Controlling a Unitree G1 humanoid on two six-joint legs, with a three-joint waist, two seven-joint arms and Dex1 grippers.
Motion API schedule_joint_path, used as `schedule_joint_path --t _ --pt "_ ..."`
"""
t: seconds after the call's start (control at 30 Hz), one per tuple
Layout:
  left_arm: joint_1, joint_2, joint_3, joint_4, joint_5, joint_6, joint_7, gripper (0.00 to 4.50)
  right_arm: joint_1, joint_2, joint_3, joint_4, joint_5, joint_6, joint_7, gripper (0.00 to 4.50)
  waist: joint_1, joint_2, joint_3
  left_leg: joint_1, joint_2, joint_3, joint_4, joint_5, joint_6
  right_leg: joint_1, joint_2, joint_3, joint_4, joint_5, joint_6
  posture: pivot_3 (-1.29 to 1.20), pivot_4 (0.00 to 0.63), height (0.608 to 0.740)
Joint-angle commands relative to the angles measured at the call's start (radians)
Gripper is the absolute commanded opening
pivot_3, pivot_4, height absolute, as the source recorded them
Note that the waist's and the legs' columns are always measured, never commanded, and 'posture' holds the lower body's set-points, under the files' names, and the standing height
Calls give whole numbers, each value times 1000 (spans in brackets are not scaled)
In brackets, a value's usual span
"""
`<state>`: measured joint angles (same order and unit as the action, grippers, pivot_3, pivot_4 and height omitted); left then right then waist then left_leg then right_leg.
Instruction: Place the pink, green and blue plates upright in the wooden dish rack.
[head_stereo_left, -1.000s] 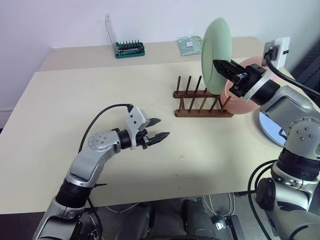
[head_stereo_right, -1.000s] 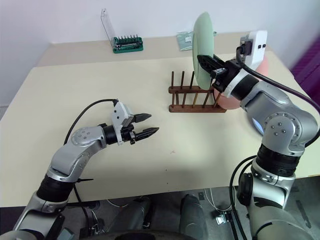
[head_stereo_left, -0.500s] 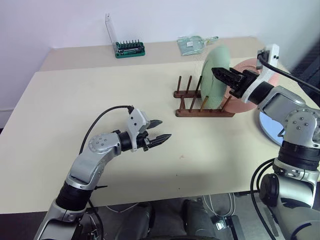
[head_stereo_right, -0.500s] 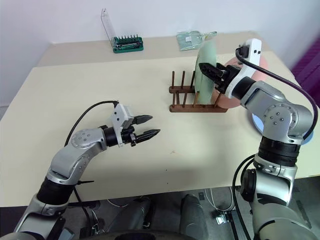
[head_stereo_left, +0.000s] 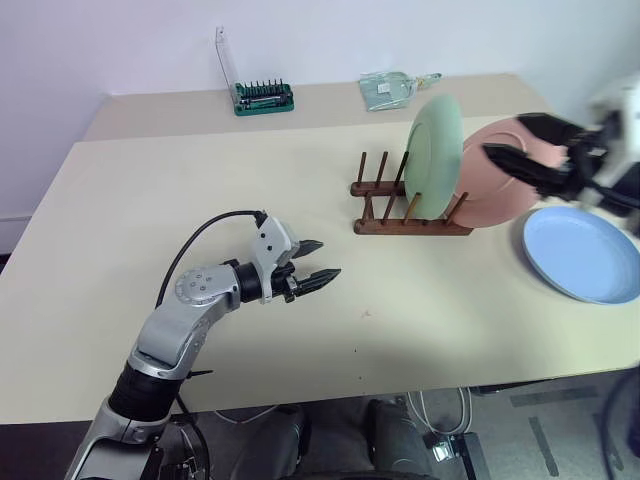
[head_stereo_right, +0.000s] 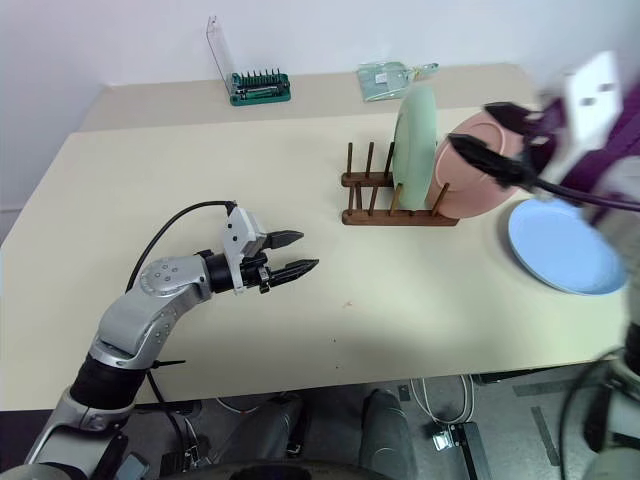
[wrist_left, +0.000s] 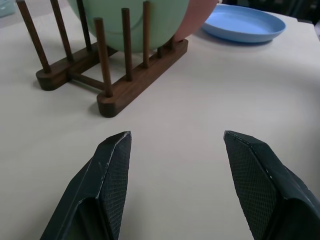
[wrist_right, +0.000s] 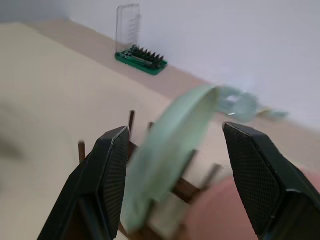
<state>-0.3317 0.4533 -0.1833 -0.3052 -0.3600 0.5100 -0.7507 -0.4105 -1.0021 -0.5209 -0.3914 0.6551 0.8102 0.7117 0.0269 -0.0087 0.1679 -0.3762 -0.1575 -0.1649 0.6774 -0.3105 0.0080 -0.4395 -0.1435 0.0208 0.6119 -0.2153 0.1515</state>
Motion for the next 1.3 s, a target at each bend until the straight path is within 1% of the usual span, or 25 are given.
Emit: schedule_joint_path --t 0.03,0.07,0.1,0.13,0.2,0.3,0.43,0.5,0.57,0.6,0.67,0.73,0.77,0.8,0.83,0.9,0.97,1.03,1.1,1.2,1.23,1.3 --pt "-14 2 -4 -16 -5 -24 -29 3028 261 -52 -194 -39 -48 -4 156 3014 12 -1 0 1 0 0 0 0 0 1 0 0 0 0 0 0 150 740" --pt "-19 0 -7 -8 -3 -27 -35 3028 339 -59 -217 -45 -67 2 177 3014 15 -1 0 2 1 0 0 0 1 3 1 0 -1 0 0 0 150 740" --pt "-25 -2 -10 1 -2 -32 -42 3028 408 -66 -215 -46 -105 -12 181 3014 17 0 0 3 1 0 0 -1 1 4 1 0 -1 0 0 0 150 740" --pt "-29 -3 -12 7 -1 -36 -47 3028 449 -69 -211 -46 -126 -23 179 3014 16 1 0 3 1 0 1 -1 1 4 1 0 -1 0 0 0 150 740" --pt "-41 -8 -15 16 -4 -40 -61 3028 522 -66 -156 -16 -209 -73 146 3014 12 4 -1 3 1 3 2 -1 2 4 0 1 -1 0 1 0 150 740" --pt "-61 -9 -23 19 -9 -41 -86 3028 575 -46 -45 76 -344 -149 71 3014 11 4 -1 3 1 4 2 -1 2 4 1 2 0 1 1 0 150 740" --pt "-69 -10 -17 -8 -27 -28 -103 3028 557 -44 88 217 -481 -235 -11 3014 13 5 -1 3 1 4 2 -1 2 3 0 2 0 1 1 0 150 740" --pt "-70 -12 -9 -16 -30 -21 -94 3028 500 -7 128 286 -492 -245 -47 3014 13 4 -1 3 1 4 2 -1 1 3 0 2 0 1 1 0 150 740" --pt "-69 -8 -6 -16 -25 -19 -85 3028 457 4 169 354 -534 -276 -83 3014 12 5 -1 3 1 4 3 -1 1 4 1 2 0 1 1 0 150 740" --pt "-63 -4 -5 -20 -22 -20 -83 3028 432 7 197 408 -564 -300 -104 2782 12 5 -1 3 1 4 3 -1 1 4 1 2 0 1 1 0 150 740" --pt "-55 2 -5 -26 -21 -22 -82 3028 400 8 233 480 -602 -337 -130 2205 12 6 -1 3 1 4 2 -1 1 3 1 2 0 1 1 0 150 740" --pt "-50 6 -4 -33 -22 -21 -76 3028 379 19 238 500 -591 -336 -123 1212 14 6 -1 3 1 4 2 -1 1 3 1 2 0 1 1 0 150 740" --pt "-48 7 -2 -36 -22 -19 -71 3028 372 19 243 501 -591 -347 -118 793 15 5 -1 3 1 4 2 -1 1 3 1 2 0 1 1 0 150 740" --pt "-47 8 -2 -38 -22 -18 -66 3028 368 20 245 502 -592 -355 -114 228 14 6 -1 3 1 3 2 -1 1 3 1 2 0 1 1 0 150 740" --pt "-46 9 -2 -40 -22 -17 -63 3028 367 18 249 502 -598 -366 -113 44 13 6 -1 3 1 3 2 -1 1 3 1 2 0 1 1 0 150 740" --pt "-43 12 -3 -43 -20 -18 -61 3028 357 11 247 502 -624 -398 -136 44 13 6 -1 3 1 3 2 -1 1 3 1 2 0 1 1 0 150 740" --pt "-44 15 -2 -41 -17 -21 -56 3028 319 -3 228 502 -673 -467 -207 44 12 7 -1 3 1 3 2 -1 1 3 1 2 0 1 1 0 150 740" --pt "-44 19 -2 -36 -16 -22 -54 3028 209 -2 171 503 -707 -463 -343 44 9 9 0 3 1 4 2 -1 1 3 1 3 0 1 1 0 150 740" --pt "-46 21 -3 -31 -16 -25 -54 3028 97 2 129 469 -706 -481 -426 44 8 15 0 2 1 7 2 -1 1 1 1 6 1 1 1 0 150 740" --pt "-48 21 -7 -23 -14 -28 -55 3028 -27 13 123 396 -671 -503 -432 44 11 16 0 2 3 7 -1 -1 1 -2 3 6 1 1 1 0 150 740" --pt "-49 21 -9 -21 -12 -30 -56 3028 -64 17 128 368 -655 -508 -417 44 11 15 0 2 5 7 -1 -1 -1 -2 5 6 0 1 1 0 150 740" --pt "-51 21 -8 -16 -10 -32 -56 3028 -145 47 148 296 -570 -487 -355 44 11 15 0 2 7 7 -1 -2 -2 -2 8 6 -1 1 1 0 150 740"
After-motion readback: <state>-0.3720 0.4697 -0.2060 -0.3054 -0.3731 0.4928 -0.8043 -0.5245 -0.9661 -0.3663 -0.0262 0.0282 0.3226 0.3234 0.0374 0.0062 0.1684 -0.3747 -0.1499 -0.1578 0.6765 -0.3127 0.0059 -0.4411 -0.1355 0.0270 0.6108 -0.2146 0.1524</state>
